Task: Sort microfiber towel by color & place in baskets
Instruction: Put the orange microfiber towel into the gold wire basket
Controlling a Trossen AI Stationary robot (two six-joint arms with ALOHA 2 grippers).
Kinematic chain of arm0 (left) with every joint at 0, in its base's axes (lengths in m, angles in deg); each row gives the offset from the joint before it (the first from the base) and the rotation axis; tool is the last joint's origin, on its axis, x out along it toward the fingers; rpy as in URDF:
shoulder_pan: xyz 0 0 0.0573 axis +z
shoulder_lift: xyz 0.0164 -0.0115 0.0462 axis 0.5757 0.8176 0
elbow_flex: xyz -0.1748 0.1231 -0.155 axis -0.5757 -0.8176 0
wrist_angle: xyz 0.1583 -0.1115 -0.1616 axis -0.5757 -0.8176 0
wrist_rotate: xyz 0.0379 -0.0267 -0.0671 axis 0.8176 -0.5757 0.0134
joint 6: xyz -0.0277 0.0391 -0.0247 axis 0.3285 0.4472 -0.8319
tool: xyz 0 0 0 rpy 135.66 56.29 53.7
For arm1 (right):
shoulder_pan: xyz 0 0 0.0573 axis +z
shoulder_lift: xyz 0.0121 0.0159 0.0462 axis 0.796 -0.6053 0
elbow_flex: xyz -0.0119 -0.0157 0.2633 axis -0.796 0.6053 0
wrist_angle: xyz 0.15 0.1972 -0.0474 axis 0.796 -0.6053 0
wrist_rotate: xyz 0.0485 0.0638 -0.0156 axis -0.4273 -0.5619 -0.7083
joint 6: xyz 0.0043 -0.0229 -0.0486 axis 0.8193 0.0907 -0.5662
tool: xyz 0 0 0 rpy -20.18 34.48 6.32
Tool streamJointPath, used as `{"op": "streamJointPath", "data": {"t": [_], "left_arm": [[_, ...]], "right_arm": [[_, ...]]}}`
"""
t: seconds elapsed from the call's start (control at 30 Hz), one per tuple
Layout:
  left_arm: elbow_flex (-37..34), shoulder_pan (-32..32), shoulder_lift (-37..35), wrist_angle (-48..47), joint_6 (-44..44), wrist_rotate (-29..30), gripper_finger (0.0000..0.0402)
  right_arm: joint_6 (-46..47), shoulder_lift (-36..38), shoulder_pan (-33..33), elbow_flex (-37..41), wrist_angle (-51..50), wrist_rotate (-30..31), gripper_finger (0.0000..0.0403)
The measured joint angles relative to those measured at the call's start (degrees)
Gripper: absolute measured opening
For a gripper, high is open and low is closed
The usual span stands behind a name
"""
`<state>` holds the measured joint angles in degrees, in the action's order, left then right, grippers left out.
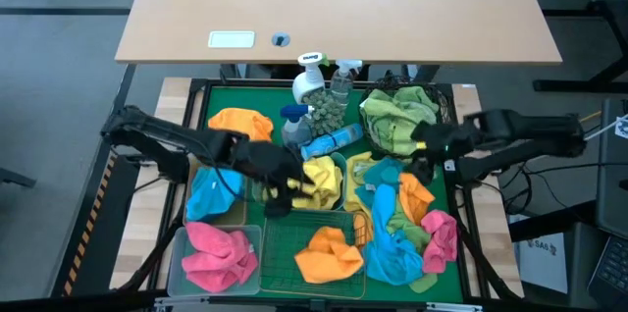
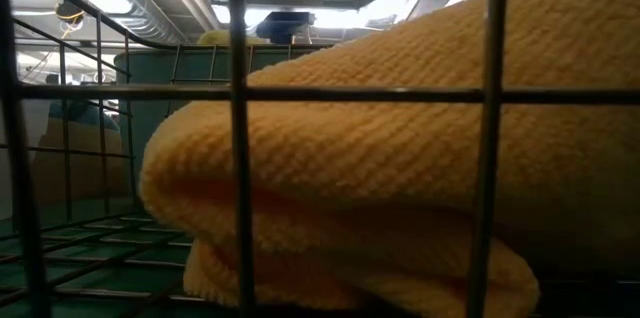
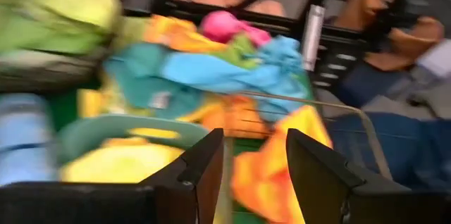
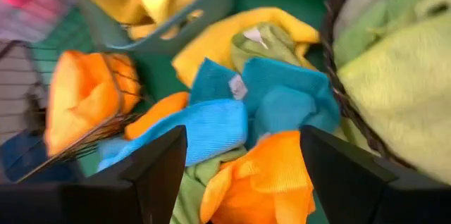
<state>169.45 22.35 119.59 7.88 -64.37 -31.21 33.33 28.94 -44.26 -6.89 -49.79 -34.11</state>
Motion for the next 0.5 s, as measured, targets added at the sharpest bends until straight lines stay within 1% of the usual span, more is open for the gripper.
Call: {"op": "streamJointPath", "data": {"t": [0.1, 0.27, 0.43, 0.5], "left_arm": [[0.0, 2.6, -2.1, -0.8, 2.8, 1.1, 0.0147], [0.0, 4.8, -3.9, -1.3, 6.8, 0.9, 0.0147], [0.0, 6.6, -3.9, -2.0, 9.9, 1.1, 0.0147], [0.0, 7.3, -3.9, -2.5, 10.4, 1.0, 0.0147]], "right_arm": [[7.5, -1.4, 6.2, 2.3, 0.2, 4.8, 0.0276], [19.5, -5.1, 13.7, 5.9, 0.1, 8.4, 0.0276], [25.0, -10.0, 18.2, 7.5, 0.0, 14.1, 0.0276], [25.7, -12.3, 19.2, 7.7, -0.1, 14.9, 0.0276]]}}
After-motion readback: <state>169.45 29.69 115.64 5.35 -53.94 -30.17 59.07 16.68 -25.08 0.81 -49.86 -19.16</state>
